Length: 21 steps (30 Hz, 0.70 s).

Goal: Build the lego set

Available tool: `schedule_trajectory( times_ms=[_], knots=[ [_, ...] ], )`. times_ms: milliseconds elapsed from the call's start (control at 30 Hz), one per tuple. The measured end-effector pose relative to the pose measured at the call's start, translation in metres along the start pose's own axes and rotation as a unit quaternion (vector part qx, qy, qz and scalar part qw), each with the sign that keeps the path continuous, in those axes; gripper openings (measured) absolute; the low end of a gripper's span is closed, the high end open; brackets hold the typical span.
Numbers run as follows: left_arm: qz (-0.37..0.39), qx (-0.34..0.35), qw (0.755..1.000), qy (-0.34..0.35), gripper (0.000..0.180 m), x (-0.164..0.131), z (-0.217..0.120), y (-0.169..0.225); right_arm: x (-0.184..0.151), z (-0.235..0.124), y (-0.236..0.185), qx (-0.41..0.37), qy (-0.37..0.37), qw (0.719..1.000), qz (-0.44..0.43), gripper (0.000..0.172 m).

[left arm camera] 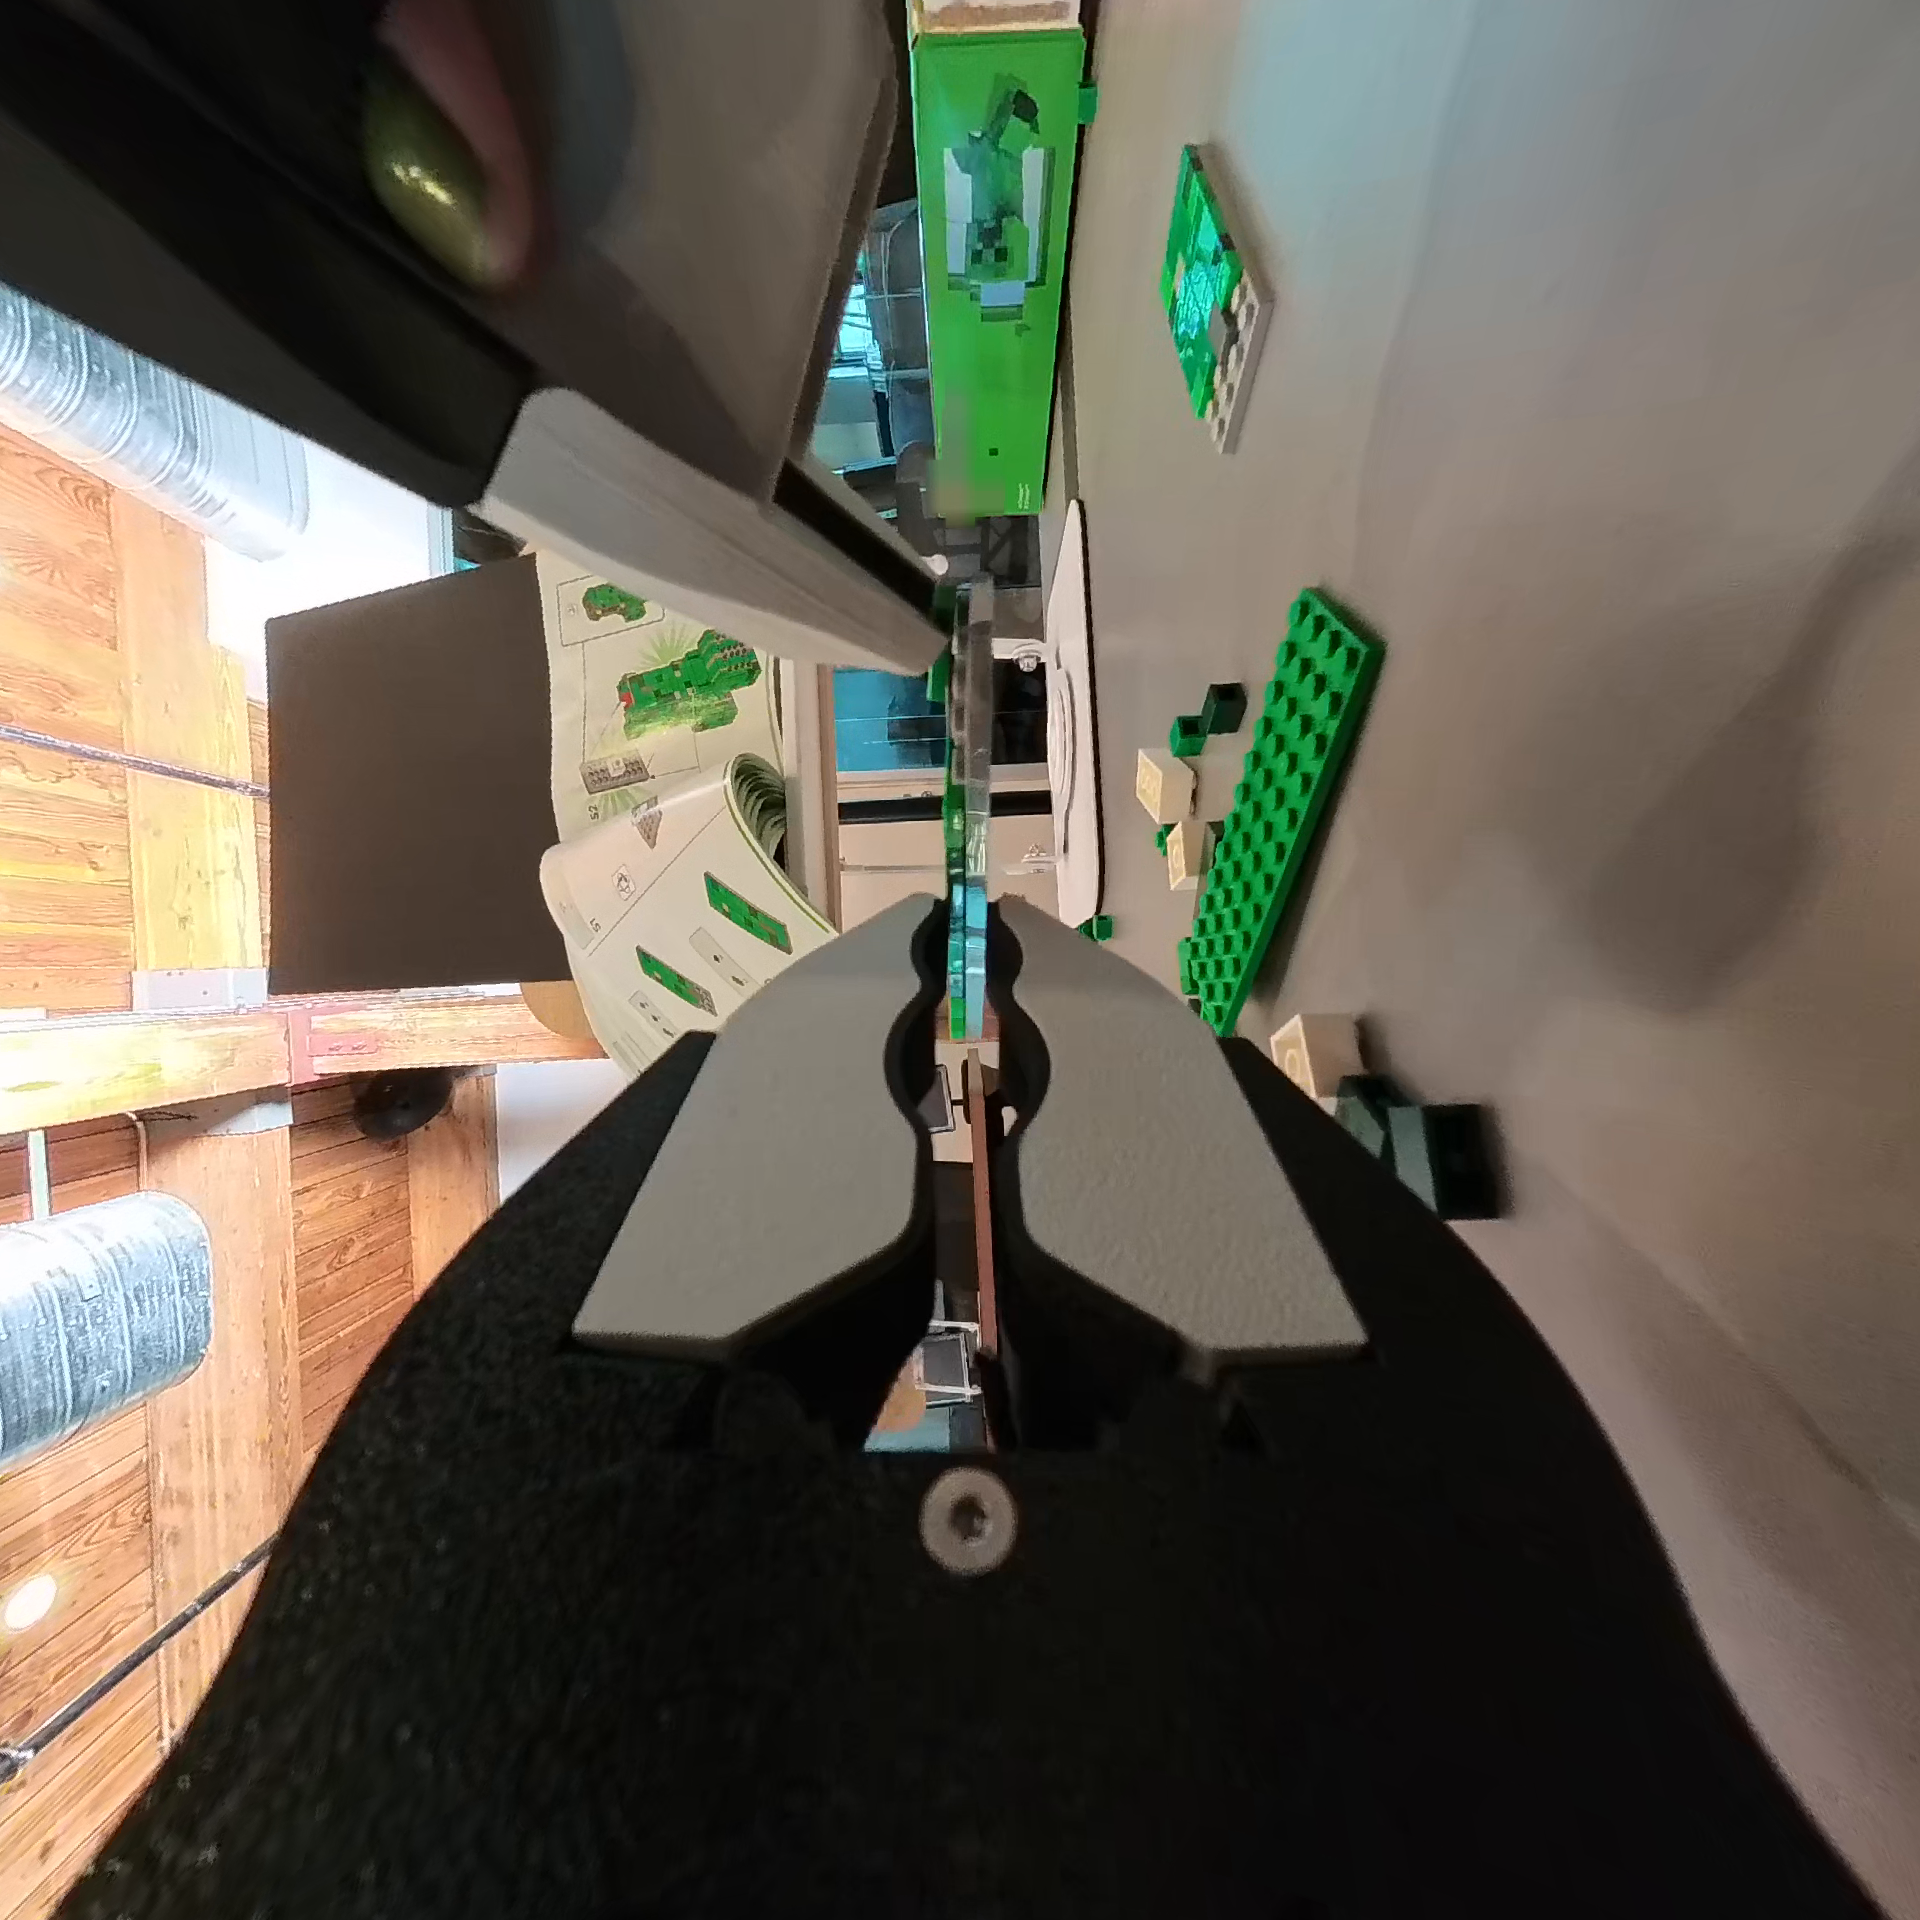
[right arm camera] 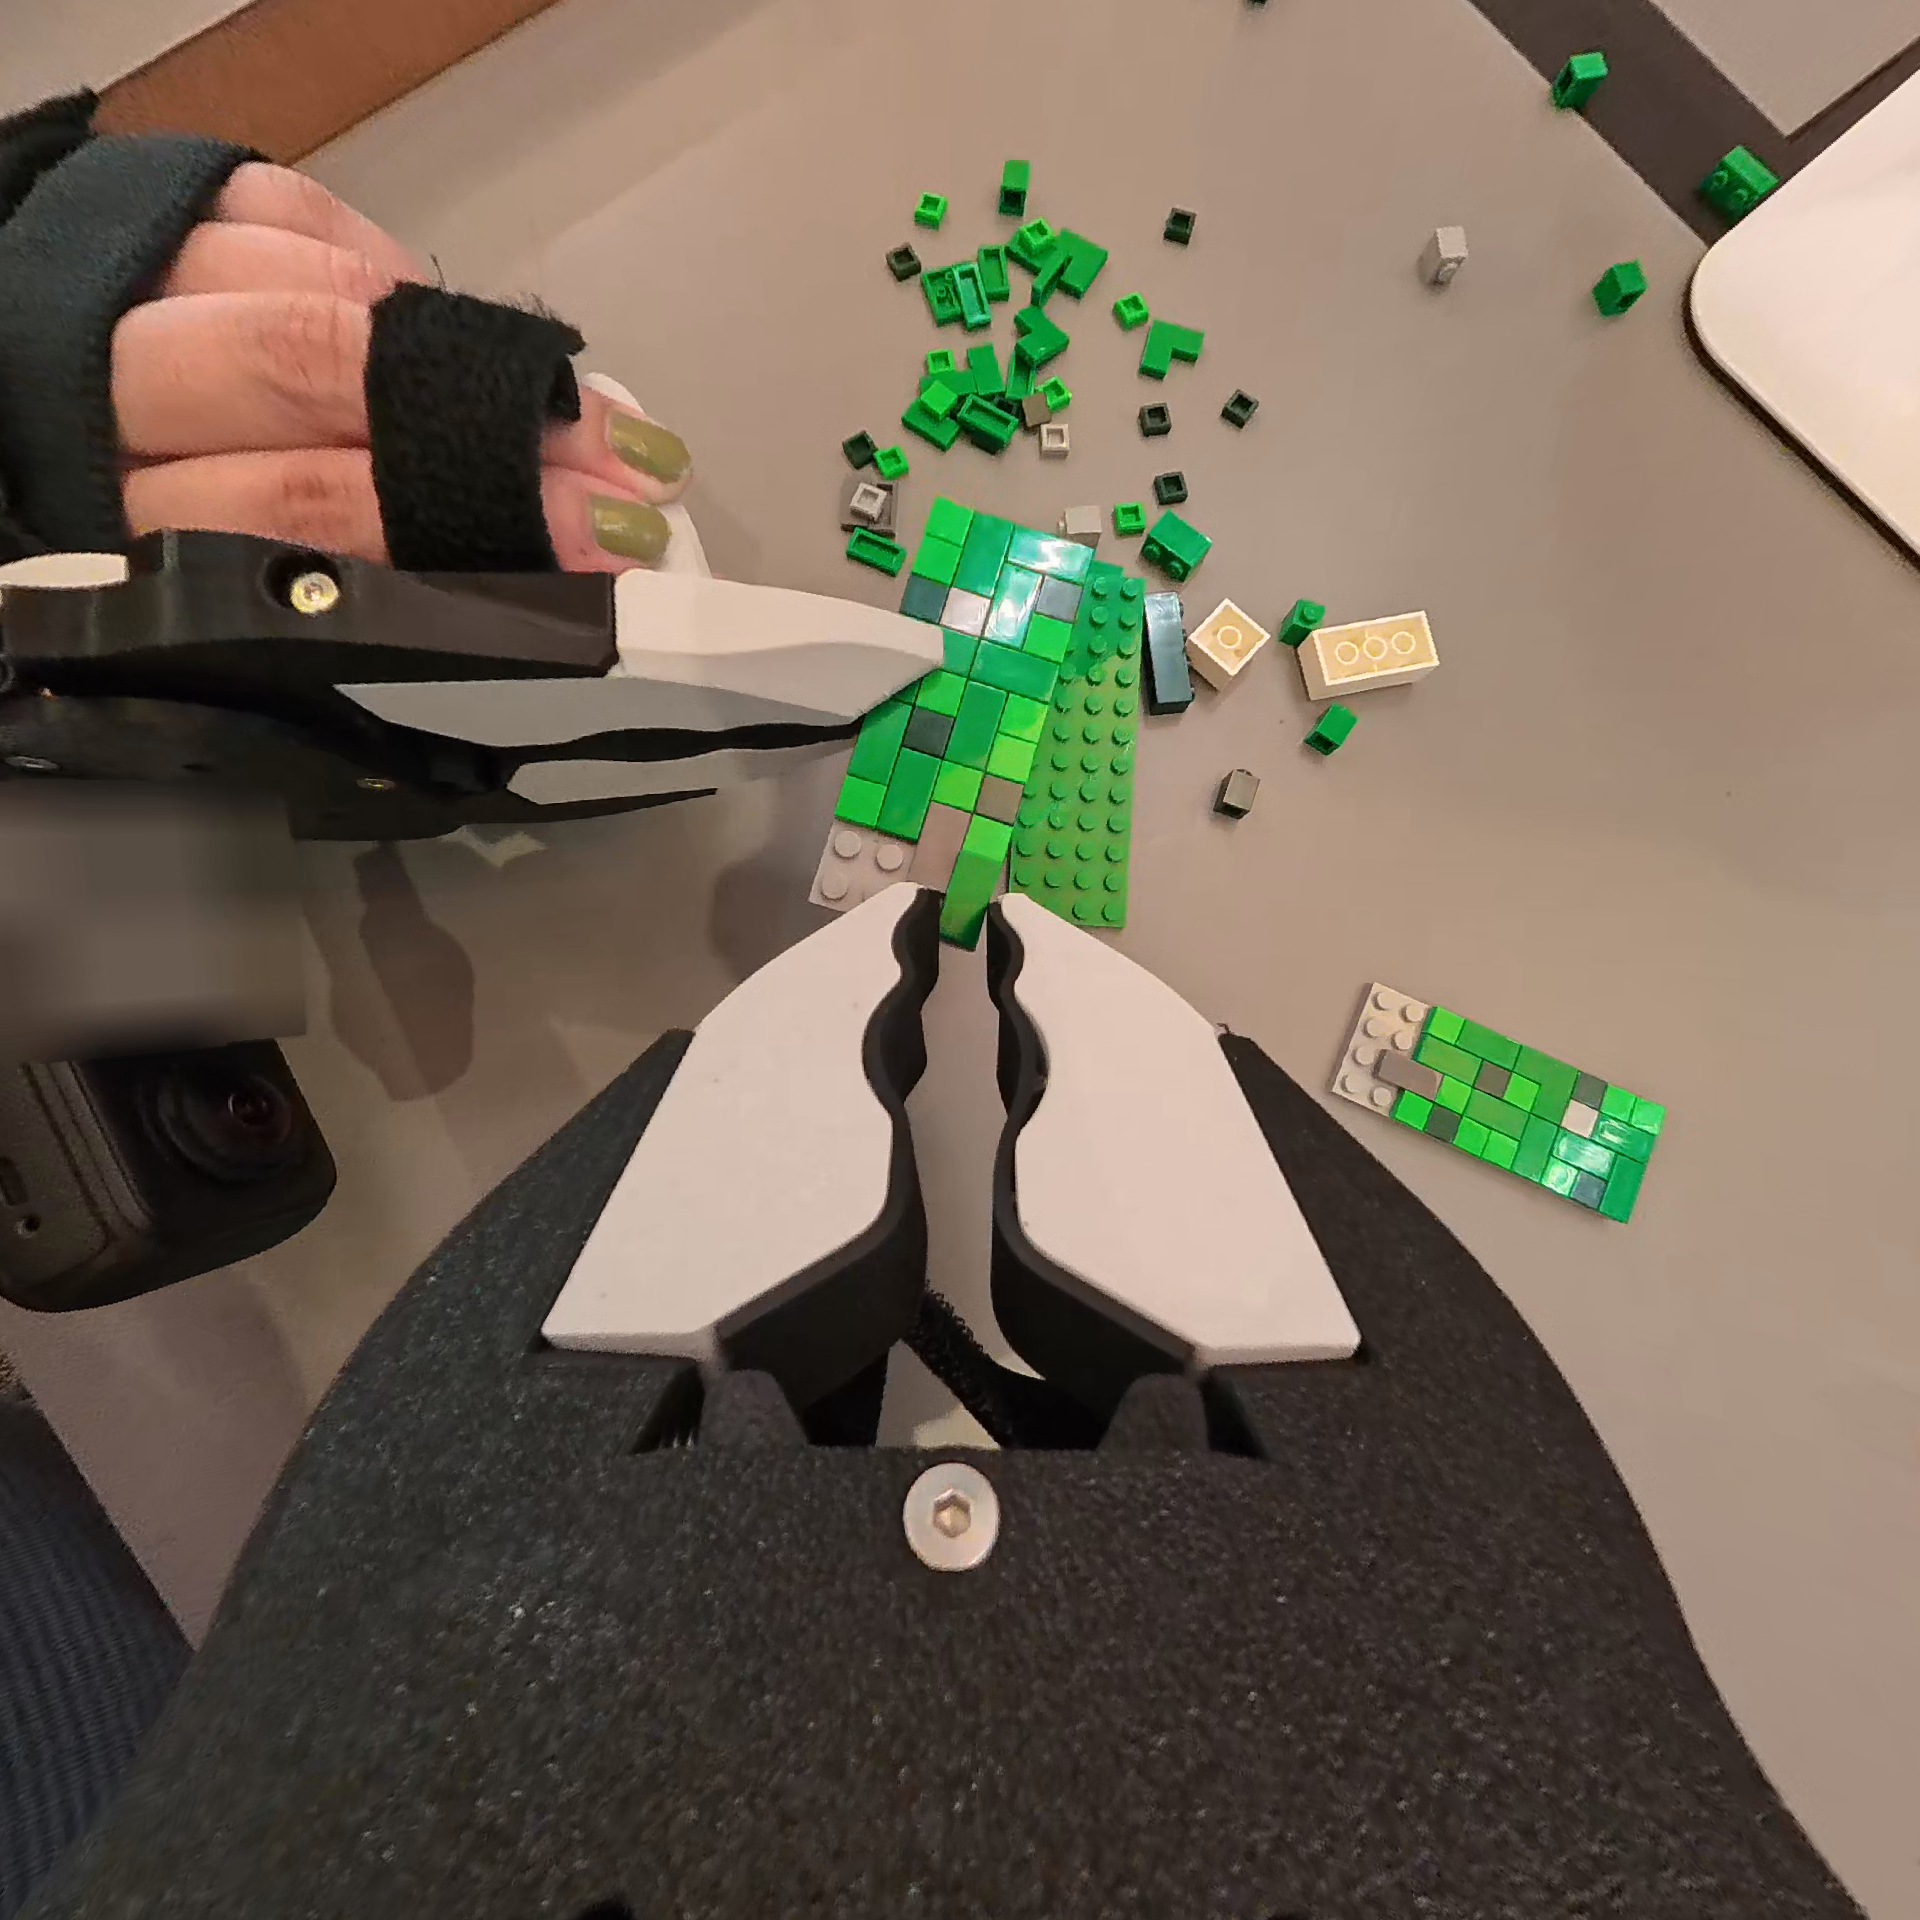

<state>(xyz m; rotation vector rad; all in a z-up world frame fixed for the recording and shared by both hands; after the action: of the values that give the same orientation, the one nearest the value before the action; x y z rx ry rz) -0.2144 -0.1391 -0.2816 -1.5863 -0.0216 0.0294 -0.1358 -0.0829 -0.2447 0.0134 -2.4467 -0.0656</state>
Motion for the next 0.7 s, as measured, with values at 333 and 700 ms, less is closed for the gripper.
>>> schedule_trajectory(
  times_ms=[333,700],
  knots=[
    [0.004,0.0,1.0,0.003,0.005,0.002,-0.0001,0.0004,-0.0006,-0.0011,-0.0006,0.002,-0.009,1.0,-0.001,0.008],
    [0.006,0.001,1.0,0.007,0.005,0.0032,-0.0008,0.0002,-0.0022,-0.0016,-0.0003,0.003,-0.019,1.0,-0.001,0.008]
  ],
)
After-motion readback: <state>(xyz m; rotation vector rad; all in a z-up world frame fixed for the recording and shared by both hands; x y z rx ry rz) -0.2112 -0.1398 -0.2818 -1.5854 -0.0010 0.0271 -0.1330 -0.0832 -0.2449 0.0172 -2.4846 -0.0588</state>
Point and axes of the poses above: each gripper's, where its closed fingertips meet, z out along the fingers, x out of its top, y = z × x across the jaws, the point moved 6 cm from there along -z, back along the fingers, and after that the axes turned 2 degrees about -z, right-handed, at the moved point
